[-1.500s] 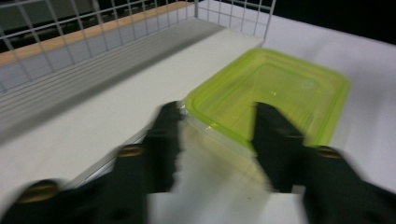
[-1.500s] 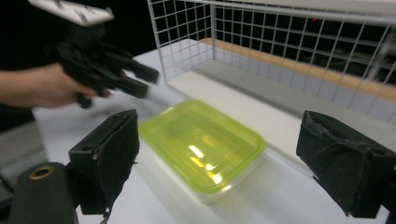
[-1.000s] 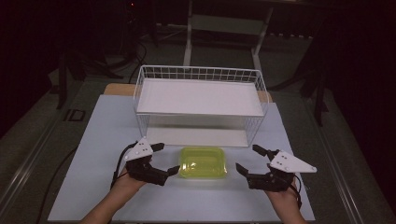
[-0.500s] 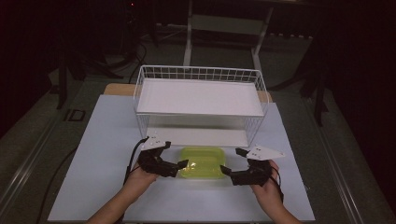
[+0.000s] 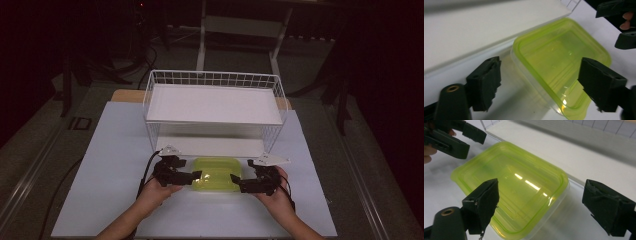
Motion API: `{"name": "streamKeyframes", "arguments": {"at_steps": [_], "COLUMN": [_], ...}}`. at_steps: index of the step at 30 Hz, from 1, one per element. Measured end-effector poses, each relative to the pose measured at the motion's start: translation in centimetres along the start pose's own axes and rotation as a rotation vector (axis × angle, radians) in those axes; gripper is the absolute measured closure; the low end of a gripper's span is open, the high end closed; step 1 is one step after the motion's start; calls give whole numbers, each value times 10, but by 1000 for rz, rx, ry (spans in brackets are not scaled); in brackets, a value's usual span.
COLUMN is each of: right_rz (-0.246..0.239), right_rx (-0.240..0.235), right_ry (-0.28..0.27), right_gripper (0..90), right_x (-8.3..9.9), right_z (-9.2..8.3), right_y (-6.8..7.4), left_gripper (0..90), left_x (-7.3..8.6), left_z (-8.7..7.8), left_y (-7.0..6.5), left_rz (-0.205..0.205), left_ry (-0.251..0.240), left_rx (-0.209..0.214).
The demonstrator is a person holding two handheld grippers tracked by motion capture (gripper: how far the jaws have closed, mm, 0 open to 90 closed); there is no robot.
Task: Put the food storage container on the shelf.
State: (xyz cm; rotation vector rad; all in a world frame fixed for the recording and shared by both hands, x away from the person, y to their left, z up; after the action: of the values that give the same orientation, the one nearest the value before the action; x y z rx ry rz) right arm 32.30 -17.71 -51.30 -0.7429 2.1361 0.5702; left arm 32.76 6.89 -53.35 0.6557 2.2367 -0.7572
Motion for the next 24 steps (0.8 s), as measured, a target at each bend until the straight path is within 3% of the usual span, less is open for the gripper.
{"name": "streamKeyframes", "arguments": {"at_steps": [2,6,11,18,24], "right_rz": [10,26,48,73,69], "right_rx": [0,12,11,13,15], "right_ry": [12,33,52,84,107], "right_gripper": [168,211,239,288,347], "right_x": [2,6,10,15,17], "right_z": [2,4,7,10,7], "right_y": [-1,-4,-7,-10,-13], "left_gripper": [249,437,566,641,658], "left_x": [3,7,13,16,20], "left_z": [3,6,7,5,-1], "left_y": [0,-1,-1,-6,-12], "left_rz": [-9,-14,-17,-21,24], "left_ry": [3,2,-2,-32,-40], "left_rx": [-6,25,16,23,1]}}
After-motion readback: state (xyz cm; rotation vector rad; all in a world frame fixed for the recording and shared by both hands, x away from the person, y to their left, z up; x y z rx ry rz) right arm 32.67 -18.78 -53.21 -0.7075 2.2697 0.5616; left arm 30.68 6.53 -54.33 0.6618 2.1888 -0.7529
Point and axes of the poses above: each handheld gripper's, and its own axes: z roughly forward along the jaws, x roughly out of its underside, y roughly to its left, the point moved 5 cm from there along z, roughly forward along the jaws, and after that the axes turned 3 degrees about z, right-handed, at the moved point
